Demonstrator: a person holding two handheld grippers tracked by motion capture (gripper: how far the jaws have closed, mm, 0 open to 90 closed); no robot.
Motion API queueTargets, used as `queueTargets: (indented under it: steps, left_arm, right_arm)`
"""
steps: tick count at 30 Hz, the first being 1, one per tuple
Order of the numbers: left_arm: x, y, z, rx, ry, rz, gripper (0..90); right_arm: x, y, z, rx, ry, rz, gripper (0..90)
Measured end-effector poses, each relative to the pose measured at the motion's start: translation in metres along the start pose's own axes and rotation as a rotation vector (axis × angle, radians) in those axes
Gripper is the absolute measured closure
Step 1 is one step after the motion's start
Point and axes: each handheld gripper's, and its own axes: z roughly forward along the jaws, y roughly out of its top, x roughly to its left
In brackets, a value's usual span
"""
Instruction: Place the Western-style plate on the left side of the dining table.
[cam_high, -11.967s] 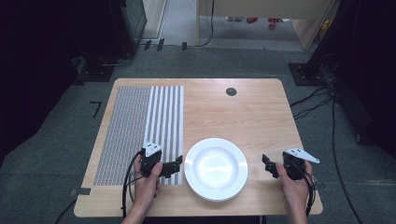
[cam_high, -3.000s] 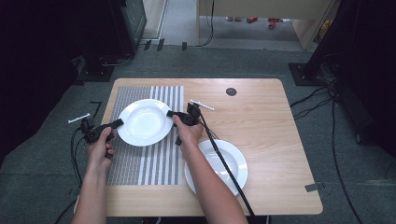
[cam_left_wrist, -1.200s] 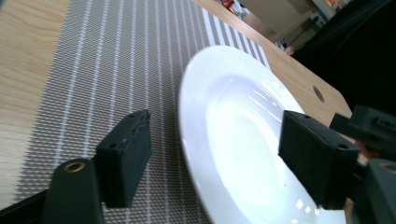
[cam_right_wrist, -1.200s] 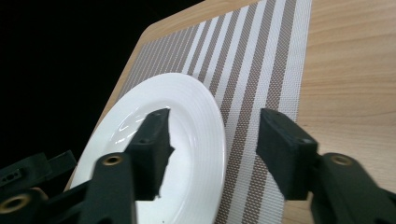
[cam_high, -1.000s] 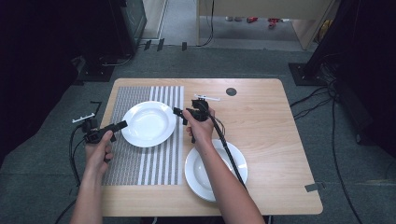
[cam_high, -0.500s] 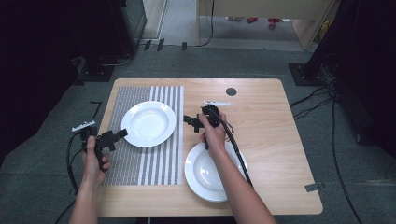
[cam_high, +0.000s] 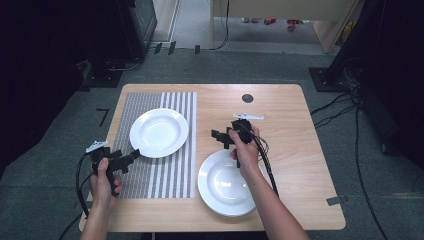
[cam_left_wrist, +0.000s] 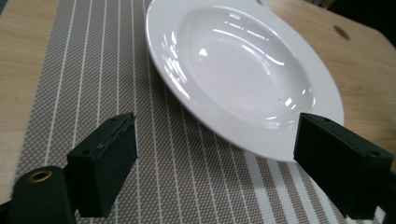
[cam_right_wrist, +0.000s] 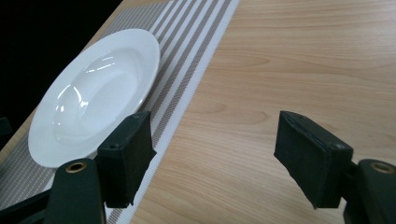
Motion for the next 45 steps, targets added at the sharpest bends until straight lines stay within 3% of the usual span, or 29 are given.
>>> queueTargets:
  steps: [7,15,20,30,45]
  left_arm:
    - [-0.002,-0.015,-0.002,0.017,0.036,0.024,13.3]
    - [-0.001,-0.026,-0.01,-0.016,0.086,0.013,12.2]
    - [0.0,-0.032,-0.012,-0.008,0.113,0.013,12.2]
    - [-0.004,-0.042,-0.017,0.0,0.157,0.052,11.6]
    - [-0.001,-0.053,-0.028,0.005,0.183,0.063,11.7]
  right_arm:
    - [-0.013,-0.008,-0.017,-0.015,-0.007,0.017,28.1]
    - [-0.032,-0.016,-0.041,-0.037,-0.016,0.029,28.0]
    - [-0.044,-0.025,-0.056,-0.044,-0.031,0.036,28.0]
    - [-0.065,-0.043,-0.087,-0.071,-0.066,0.04,28.9]
    - [-0.093,-0.067,-0.126,-0.093,-0.128,0.052,28.0]
